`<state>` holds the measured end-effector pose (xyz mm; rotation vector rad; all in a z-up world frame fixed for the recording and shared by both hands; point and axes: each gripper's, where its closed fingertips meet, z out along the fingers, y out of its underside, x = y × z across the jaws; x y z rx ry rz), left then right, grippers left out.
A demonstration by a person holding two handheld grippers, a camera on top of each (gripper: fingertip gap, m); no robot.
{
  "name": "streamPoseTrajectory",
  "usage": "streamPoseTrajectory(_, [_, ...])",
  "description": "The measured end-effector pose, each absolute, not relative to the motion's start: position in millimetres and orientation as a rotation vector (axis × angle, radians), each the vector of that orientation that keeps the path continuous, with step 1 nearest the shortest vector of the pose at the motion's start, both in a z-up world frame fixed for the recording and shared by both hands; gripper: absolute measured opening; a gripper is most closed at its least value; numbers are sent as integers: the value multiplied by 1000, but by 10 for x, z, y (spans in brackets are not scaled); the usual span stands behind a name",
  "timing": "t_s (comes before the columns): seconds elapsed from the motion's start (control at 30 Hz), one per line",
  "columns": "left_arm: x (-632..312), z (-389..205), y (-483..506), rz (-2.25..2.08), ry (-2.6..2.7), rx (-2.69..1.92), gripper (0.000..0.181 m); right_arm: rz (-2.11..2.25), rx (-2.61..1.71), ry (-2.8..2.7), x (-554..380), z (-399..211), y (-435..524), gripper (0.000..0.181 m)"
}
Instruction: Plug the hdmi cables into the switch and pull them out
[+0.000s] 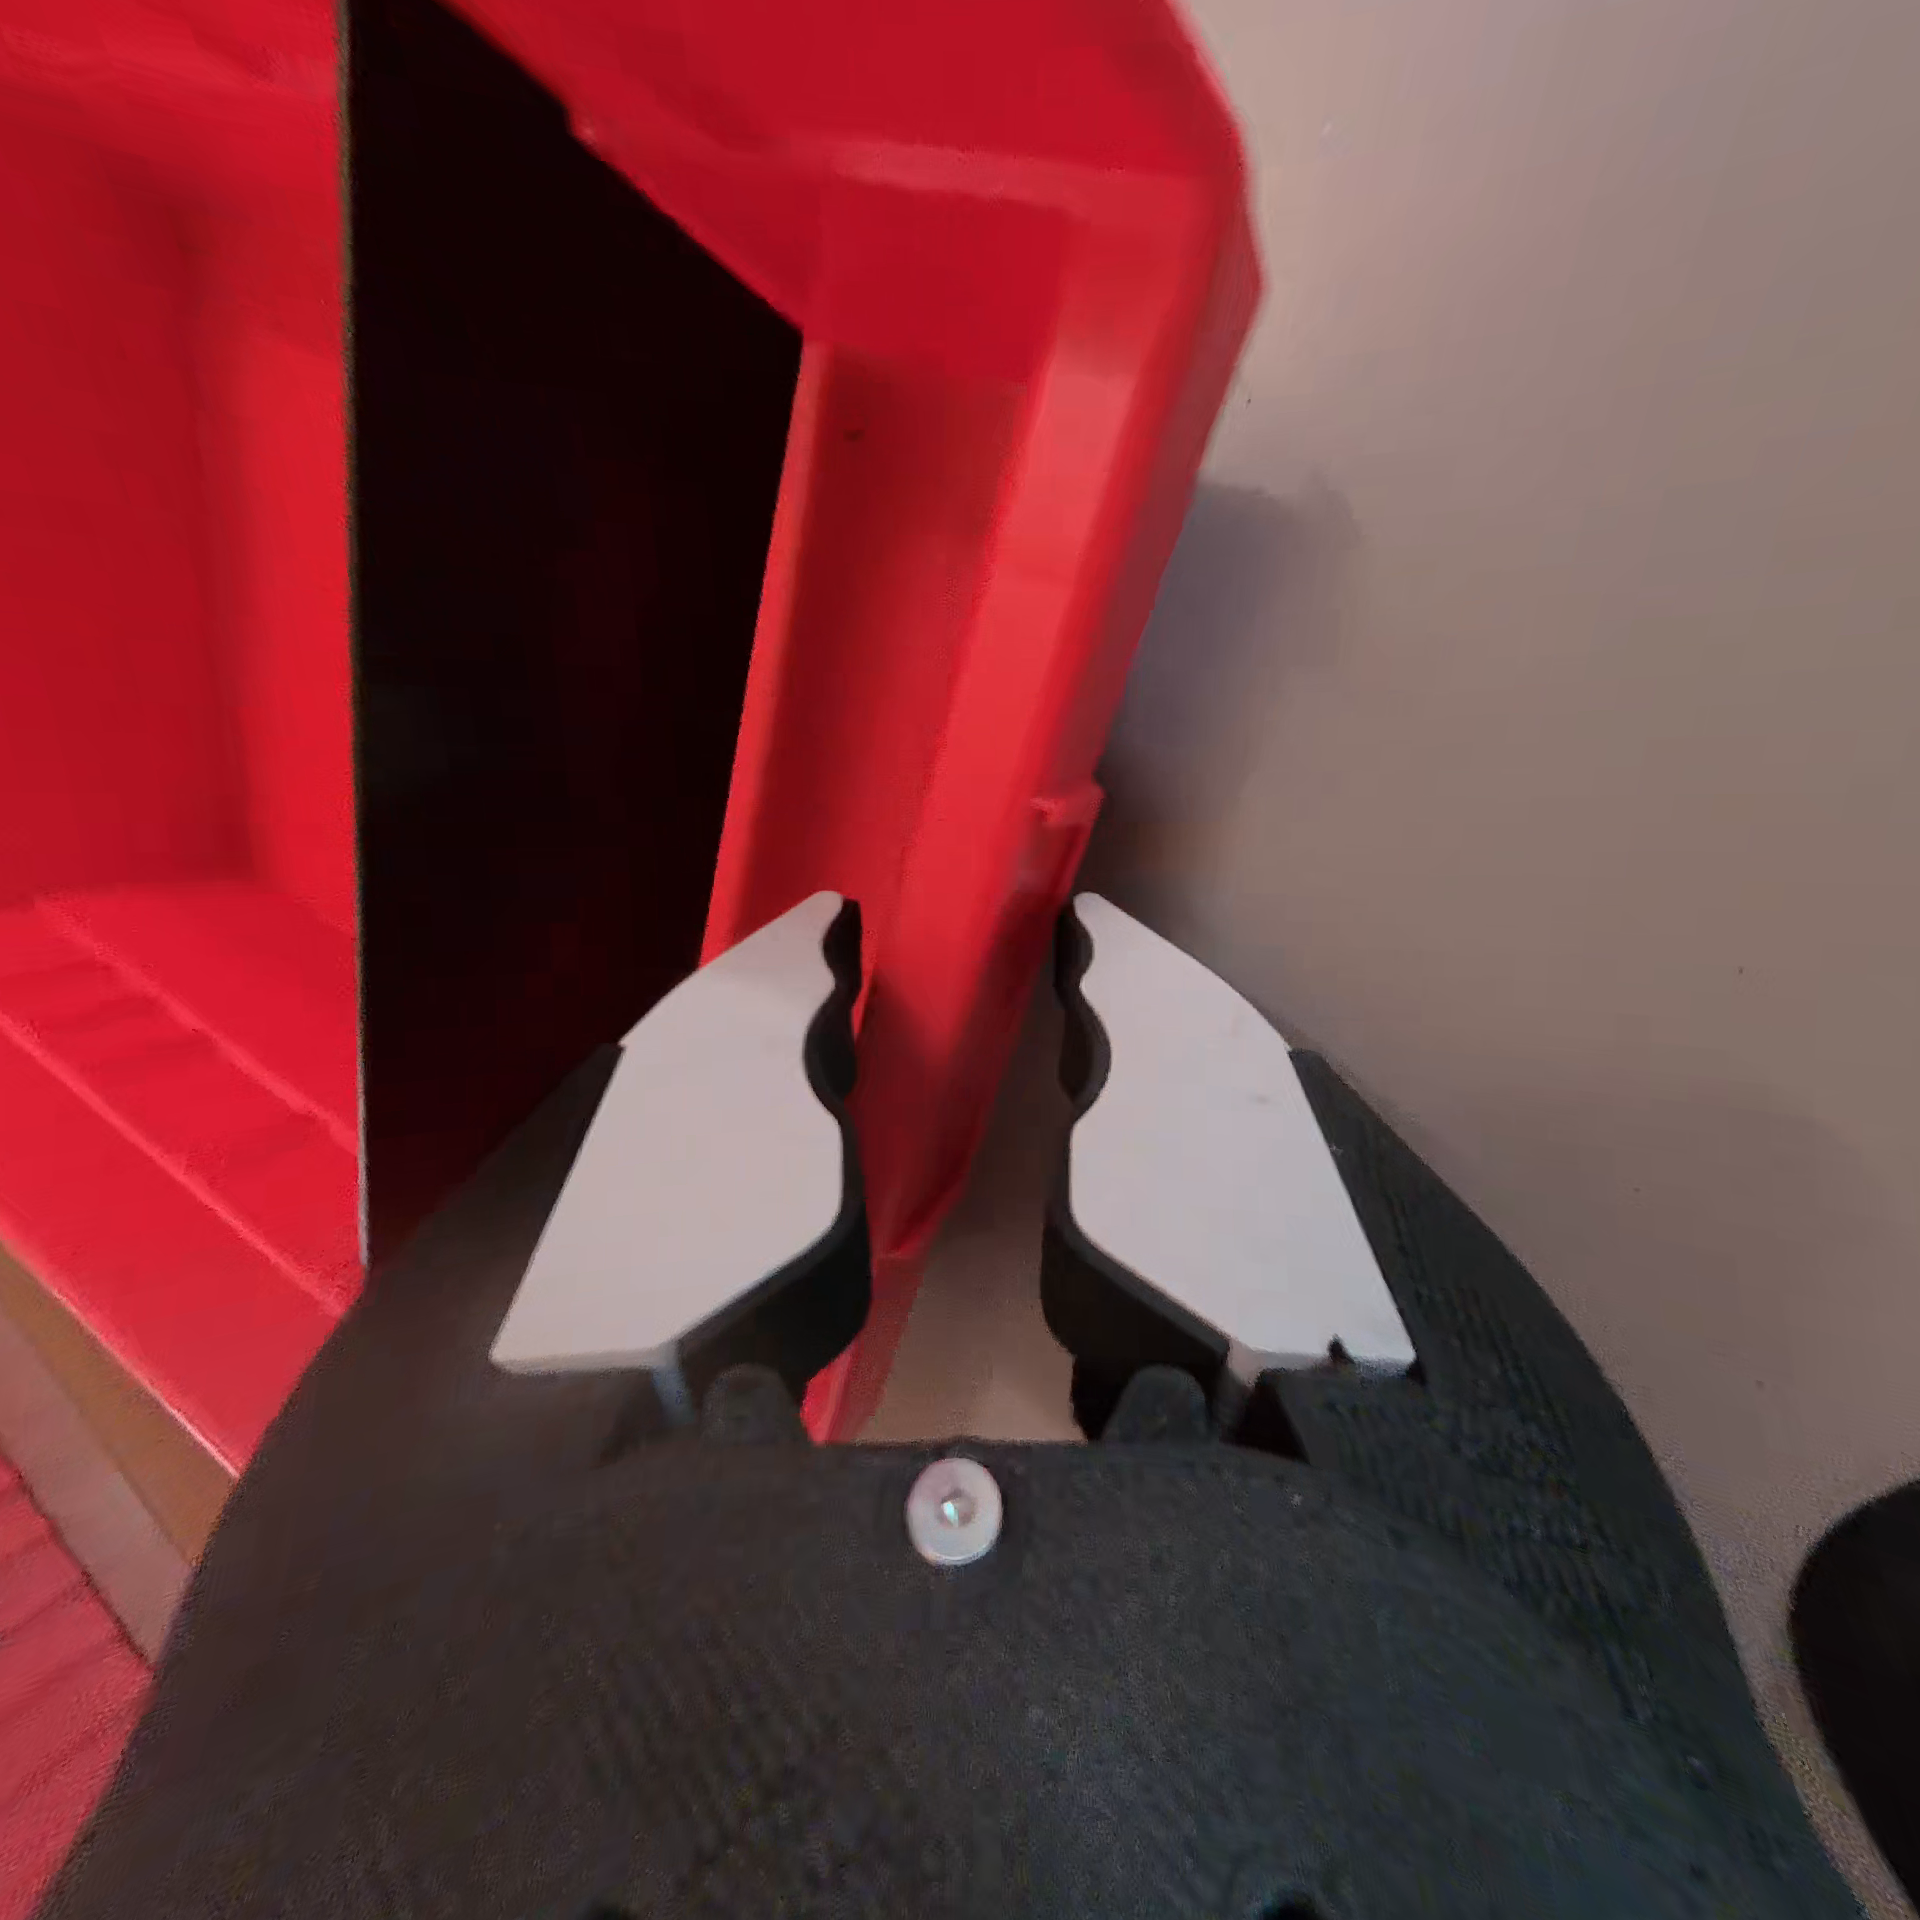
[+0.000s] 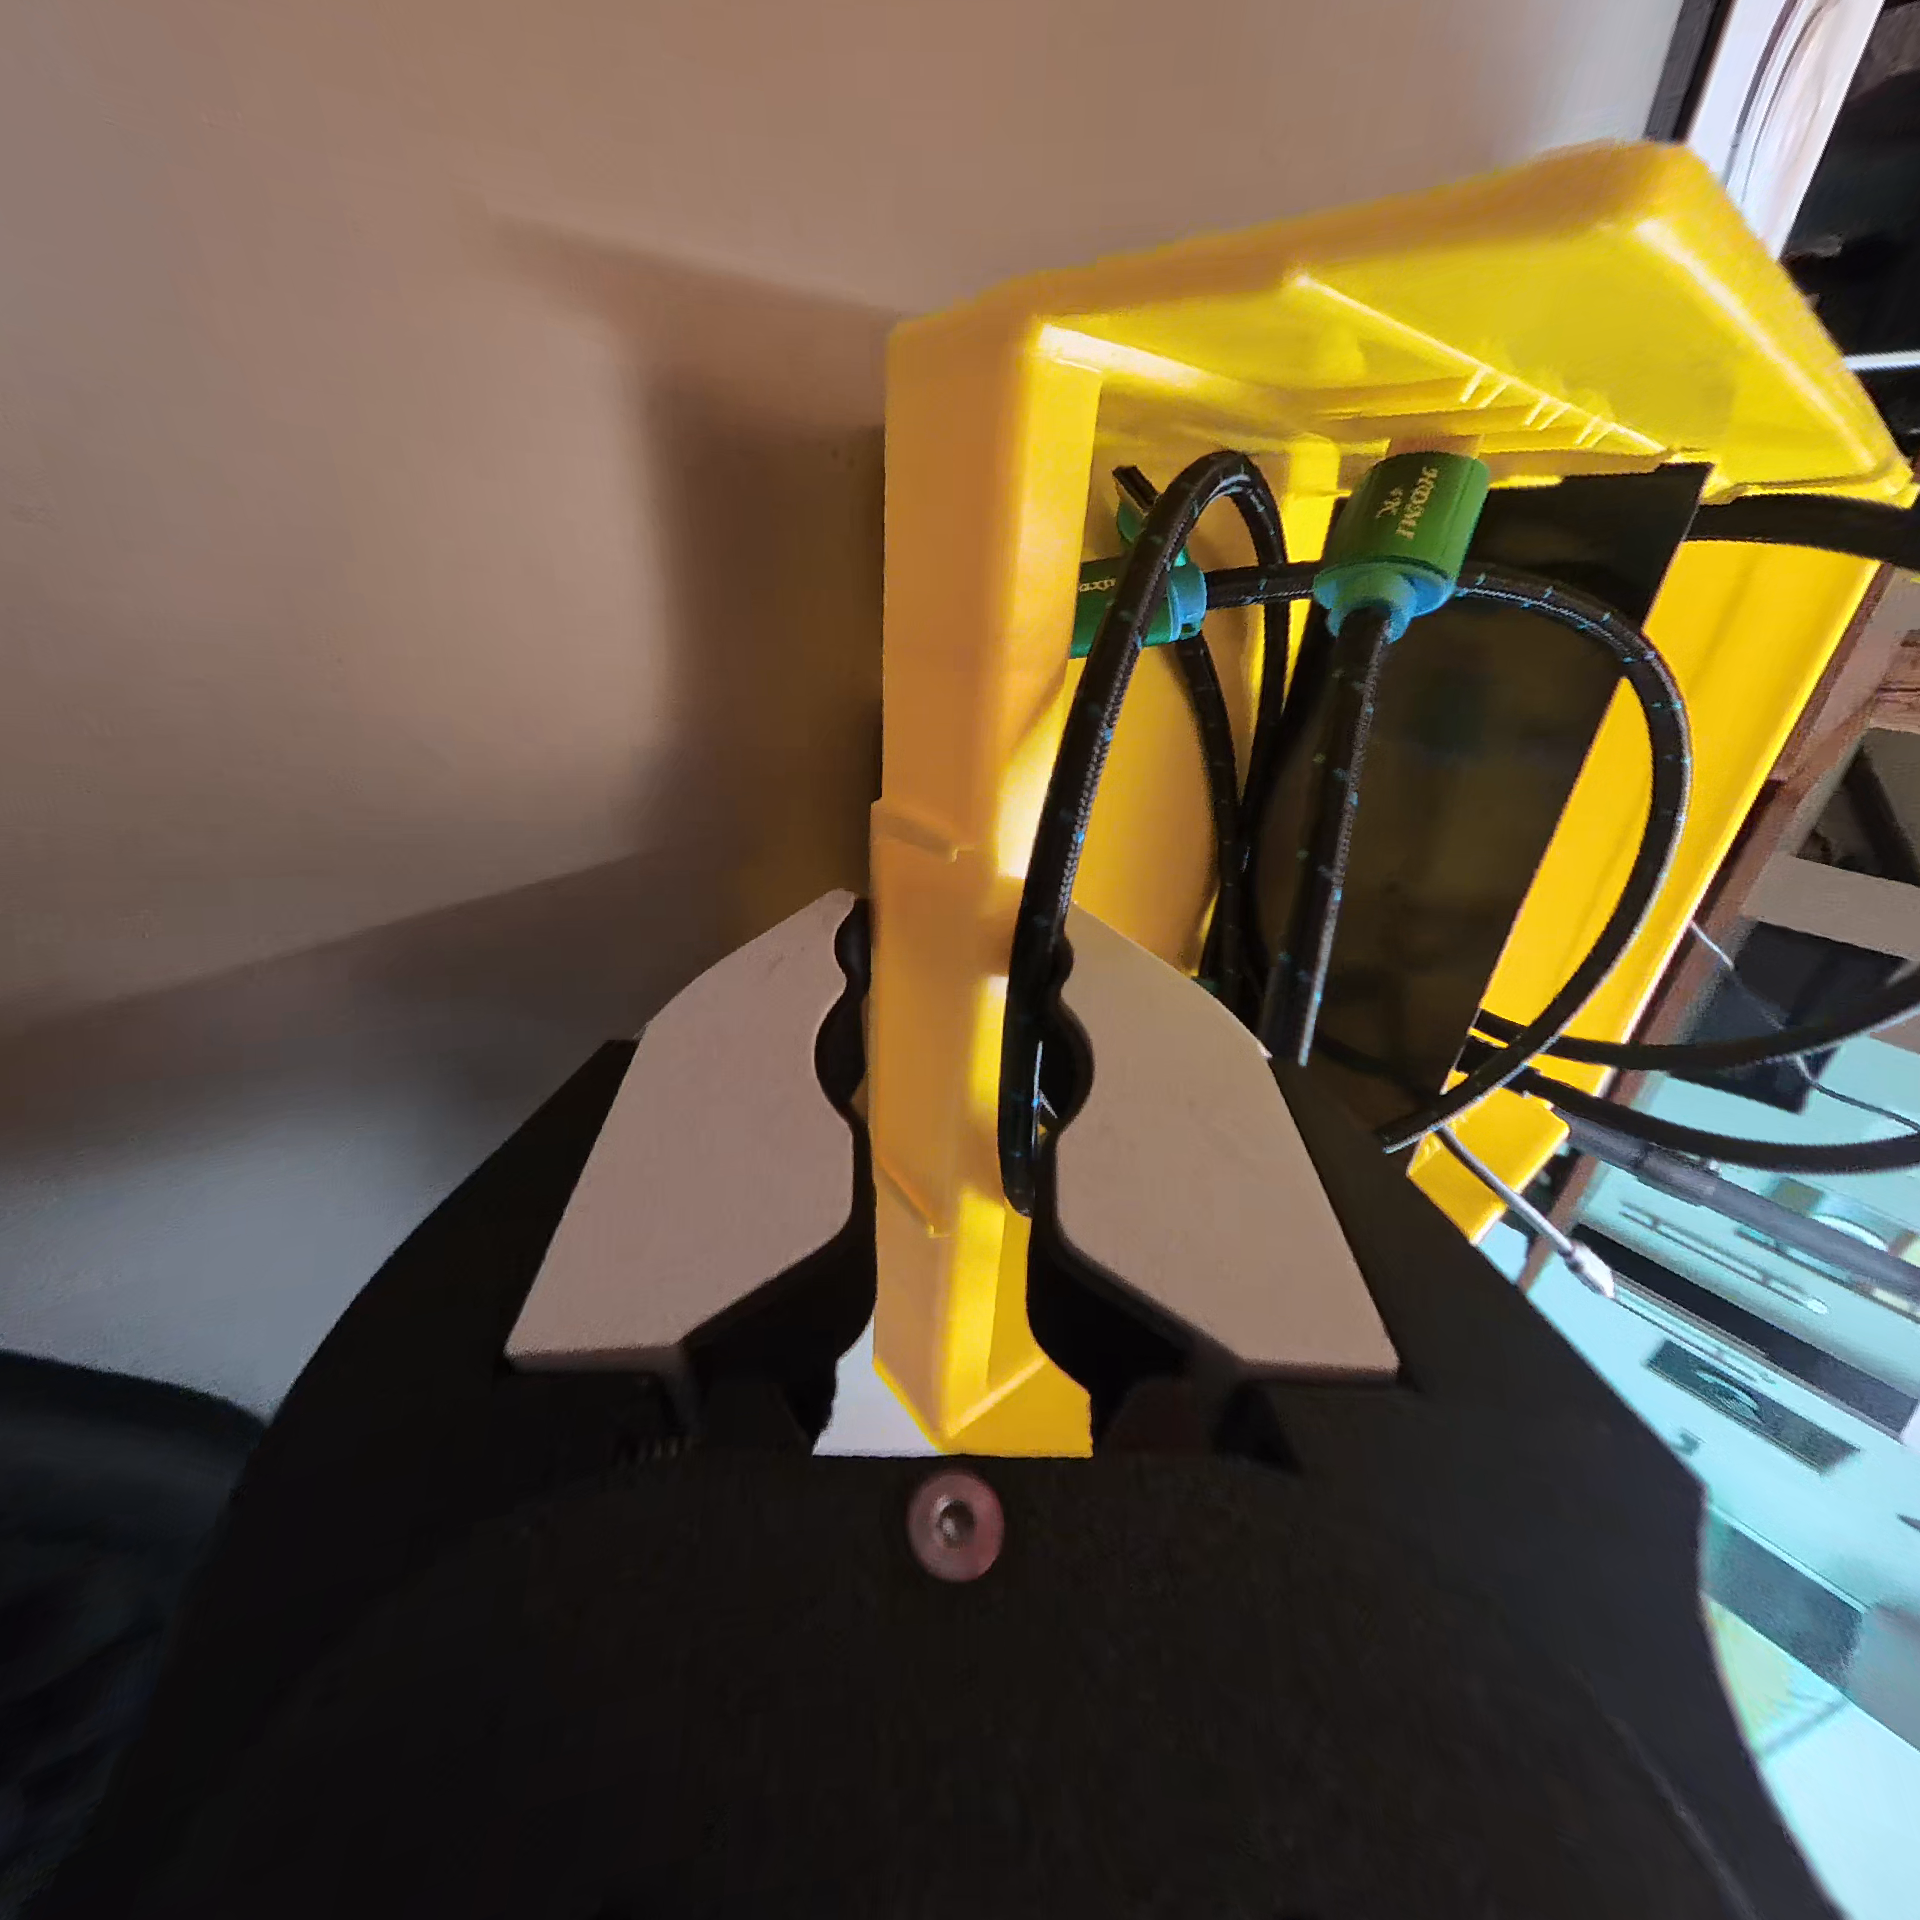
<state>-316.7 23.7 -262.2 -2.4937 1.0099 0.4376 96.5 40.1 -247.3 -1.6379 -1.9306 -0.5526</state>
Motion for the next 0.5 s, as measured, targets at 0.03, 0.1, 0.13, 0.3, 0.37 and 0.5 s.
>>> streamPoseTrajectory(0.03, [-3142, -2619, 266, 457, 1043, -2466, 32, -534, -1637, -1927, 952, -2468, 372, 30])
streamPoseTrajectory(0.1, [-3090, -2619, 324, 507, 1079, -2427, 31, -513, -1628, -1920, 928, -2464, 334, 30])
streamPoseTrajectory(0.13, [-3036, -2616, 349, 504, 1090, -2406, 31, -508, -1625, -1915, 918, -2467, 325, 30])
streamPoseTrajectory(0.3, [-2588, -2619, 356, 405, 1132, -2349, 30, -487, -1601, -1899, 881, -2465, 323, 30])
streamPoseTrajectory(0.37, [-2333, -2619, 319, 345, 1202, -2295, 29, -483, -1580, -1902, 860, -2464, 313, 30])
streamPoseTrajectory(0.5, [-1706, -2620, 213, 246, 1436, -2113, 30, -476, -1542, -1908, 819, -2460, 288, 30])
